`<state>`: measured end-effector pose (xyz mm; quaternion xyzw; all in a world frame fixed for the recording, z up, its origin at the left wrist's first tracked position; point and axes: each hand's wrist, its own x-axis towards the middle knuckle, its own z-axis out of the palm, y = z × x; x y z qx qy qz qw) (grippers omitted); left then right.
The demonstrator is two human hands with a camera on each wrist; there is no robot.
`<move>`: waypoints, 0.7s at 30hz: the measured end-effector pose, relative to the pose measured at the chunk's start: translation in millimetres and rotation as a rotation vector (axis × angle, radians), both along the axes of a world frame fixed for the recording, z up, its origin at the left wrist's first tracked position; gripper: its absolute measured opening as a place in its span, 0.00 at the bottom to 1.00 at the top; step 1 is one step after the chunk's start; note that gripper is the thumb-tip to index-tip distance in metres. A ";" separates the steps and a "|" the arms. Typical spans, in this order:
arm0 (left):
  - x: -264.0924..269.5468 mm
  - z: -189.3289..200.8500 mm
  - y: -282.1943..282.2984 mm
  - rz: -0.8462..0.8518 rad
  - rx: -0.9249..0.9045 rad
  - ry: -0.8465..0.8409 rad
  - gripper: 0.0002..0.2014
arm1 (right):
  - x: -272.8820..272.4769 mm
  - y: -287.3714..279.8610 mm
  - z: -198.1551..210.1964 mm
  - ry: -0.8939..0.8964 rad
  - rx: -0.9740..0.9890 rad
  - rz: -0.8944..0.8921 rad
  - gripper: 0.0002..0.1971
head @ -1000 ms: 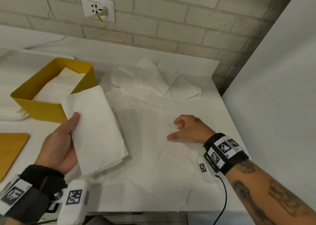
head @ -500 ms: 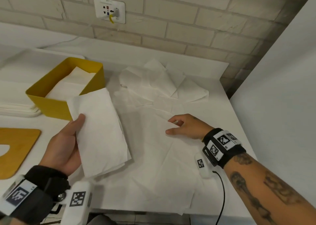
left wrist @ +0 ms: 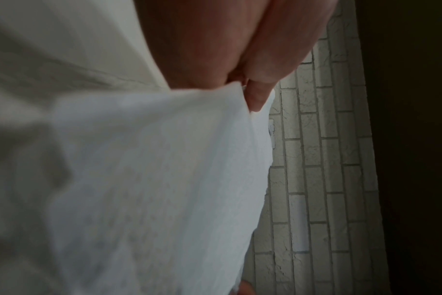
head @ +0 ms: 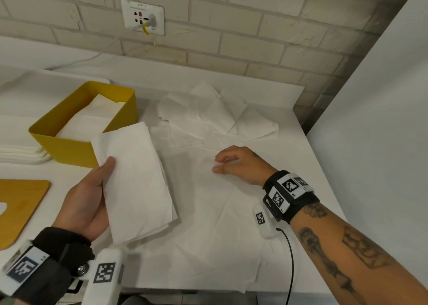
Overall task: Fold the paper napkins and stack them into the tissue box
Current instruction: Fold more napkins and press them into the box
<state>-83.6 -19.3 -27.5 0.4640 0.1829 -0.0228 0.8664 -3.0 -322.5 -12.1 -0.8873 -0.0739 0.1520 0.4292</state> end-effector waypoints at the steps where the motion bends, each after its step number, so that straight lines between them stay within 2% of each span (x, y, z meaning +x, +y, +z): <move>1: 0.7 0.4 0.7 0.002 -0.001 -0.004 0.17 | 0.1 -0.7 1.9 -0.022 0.057 -0.033 0.07; 5: 2.7 -2.9 9.2 0.009 -0.021 -0.002 0.20 | 5.0 -21.5 2.8 -0.044 0.320 -0.316 0.05; 8: 2.8 -6.9 12.5 -0.002 -0.047 0.011 0.22 | 2.1 -41.1 -5.6 -0.011 0.327 -0.536 0.08; 12: 0.7 -9.6 12.4 -0.022 -0.055 0.024 0.21 | -14.5 -60.5 -18.5 0.093 0.379 -0.684 0.06; 15: 0.2 -9.4 11.5 -0.018 -0.045 0.038 0.19 | -23.8 -71.5 -20.7 0.198 0.469 -0.689 0.06; 17: 1.1 -8.4 8.4 -0.021 -0.031 0.046 0.19 | -22.4 -76.3 -16.9 0.241 0.463 -0.626 0.08; 20: 2.0 -4.0 0.8 -0.017 -0.005 0.038 0.17 | -10.6 -72.8 -3.7 0.297 0.363 -0.517 0.20; 21: 2.2 -2.9 -2.1 -0.022 0.003 0.040 0.17 | -5.0 -70.7 1.6 0.304 0.321 -0.482 0.21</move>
